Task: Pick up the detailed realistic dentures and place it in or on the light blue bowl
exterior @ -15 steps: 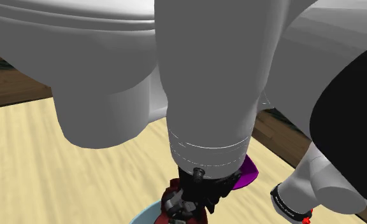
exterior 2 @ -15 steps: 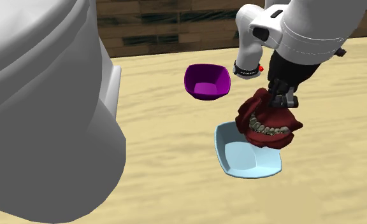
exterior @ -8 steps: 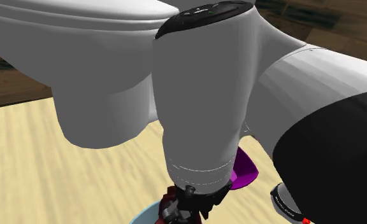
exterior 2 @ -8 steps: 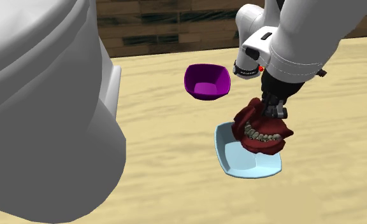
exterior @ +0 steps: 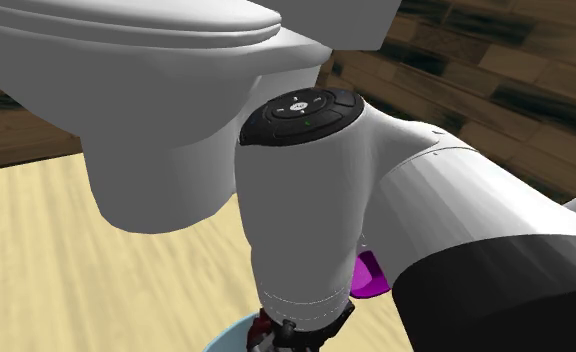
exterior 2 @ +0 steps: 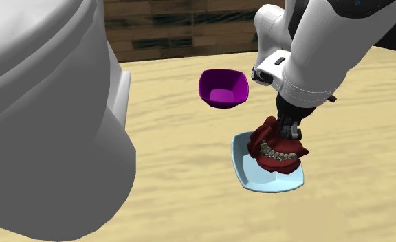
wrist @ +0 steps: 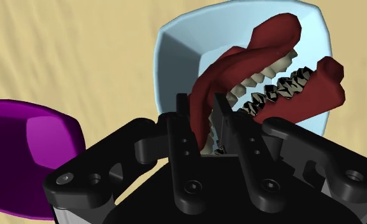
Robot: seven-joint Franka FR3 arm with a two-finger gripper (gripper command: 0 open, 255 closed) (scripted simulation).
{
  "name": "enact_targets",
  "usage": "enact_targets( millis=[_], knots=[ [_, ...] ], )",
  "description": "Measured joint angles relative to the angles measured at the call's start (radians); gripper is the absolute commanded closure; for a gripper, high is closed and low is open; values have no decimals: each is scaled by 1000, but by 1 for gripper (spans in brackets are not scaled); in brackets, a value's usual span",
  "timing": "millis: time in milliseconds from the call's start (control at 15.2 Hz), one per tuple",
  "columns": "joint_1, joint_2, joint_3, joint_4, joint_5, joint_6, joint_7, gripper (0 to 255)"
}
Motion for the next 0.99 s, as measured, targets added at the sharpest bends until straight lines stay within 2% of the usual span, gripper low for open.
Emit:
enact_targets(
  millis=[198, 528, 594, 990],
  knots=[
    [-1, 14, 5, -21, -6, 33, 2, 255],
    [-1, 17, 6, -25, -8, 39, 2, 255],
    [-1, 17, 6, -25, -8, 39, 2, 0],
    [-1, 17, 6, -24, -8, 39, 2, 0]
  ],
)
